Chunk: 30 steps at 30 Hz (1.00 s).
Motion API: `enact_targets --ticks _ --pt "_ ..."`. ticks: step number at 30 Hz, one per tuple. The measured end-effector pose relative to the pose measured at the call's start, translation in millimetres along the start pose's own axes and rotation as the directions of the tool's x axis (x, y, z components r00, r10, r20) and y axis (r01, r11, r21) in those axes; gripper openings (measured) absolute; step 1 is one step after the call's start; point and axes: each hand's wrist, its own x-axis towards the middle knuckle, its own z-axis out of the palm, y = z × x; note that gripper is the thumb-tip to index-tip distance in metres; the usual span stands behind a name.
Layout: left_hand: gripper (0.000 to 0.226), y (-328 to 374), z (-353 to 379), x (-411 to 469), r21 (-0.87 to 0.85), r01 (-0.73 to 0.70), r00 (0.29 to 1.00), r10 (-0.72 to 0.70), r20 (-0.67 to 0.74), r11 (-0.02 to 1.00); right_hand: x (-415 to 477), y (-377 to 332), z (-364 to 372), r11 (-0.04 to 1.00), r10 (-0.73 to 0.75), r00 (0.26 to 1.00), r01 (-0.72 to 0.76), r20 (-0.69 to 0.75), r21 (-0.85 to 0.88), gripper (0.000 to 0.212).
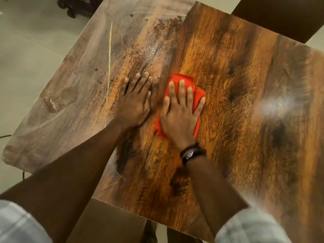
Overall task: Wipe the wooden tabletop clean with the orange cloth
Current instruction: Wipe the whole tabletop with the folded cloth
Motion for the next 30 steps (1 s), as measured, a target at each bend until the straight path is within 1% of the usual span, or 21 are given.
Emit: enact_targets --ticks 4,8,11,14,15,16,20,24,26,30 --pt "0.055 -2 0 2 -0.016 -0.009 1.000 0.009 0.006 1.000 74 11 -3 0.996 0.089 0.996 -0.089 0.021 -0.007 0.055" --pt "0.055 -3 1 -1 -0.048 -0.013 1.000 0.013 -0.012 0.999 78 7 -3 0.995 0.103 0.994 -0.102 0.033 -0.024 0.055" --pt "0.050 -1 -3 -3 -0.083 -0.007 0.998 0.002 -0.062 0.997 43 -4 -2 0.995 0.098 0.995 -0.097 0.030 -0.033 0.057" --pt "0.041 6 -10 -20 -0.132 0.015 0.982 -0.040 -0.183 0.991 -7 -17 1 0.999 0.040 0.999 -0.040 -0.013 -0.009 0.058" --pt "0.040 8 -13 -30 -0.154 0.027 0.977 -0.059 -0.203 0.988 -25 -20 1 1.000 0.025 0.999 -0.025 -0.028 -0.003 0.058" --pt "0.040 8 -16 -42 -0.157 0.027 0.977 -0.059 -0.203 0.987 -43 -24 2 1.000 0.015 0.999 -0.015 -0.030 0.000 0.058" --pt "0.048 -14 -28 -92 -0.059 -0.045 0.990 0.036 -0.136 0.997 -128 -46 0 0.999 -0.035 0.999 0.035 0.018 -0.001 0.059" --pt "0.055 -43 -34 -125 -0.014 -0.024 0.995 0.022 -0.097 1.000 -209 -67 0 0.992 -0.125 0.989 0.127 0.075 -0.010 0.062" --pt "0.057 -45 -32 -126 -0.013 0.003 0.996 -0.004 -0.091 1.000 -222 -70 1 0.988 -0.150 0.984 0.152 0.095 -0.018 0.062" --pt "0.057 -47 -28 -121 -0.016 0.026 0.998 -0.026 -0.054 1.000 -207 -65 -1 0.977 -0.208 0.969 0.212 0.132 -0.018 0.061"
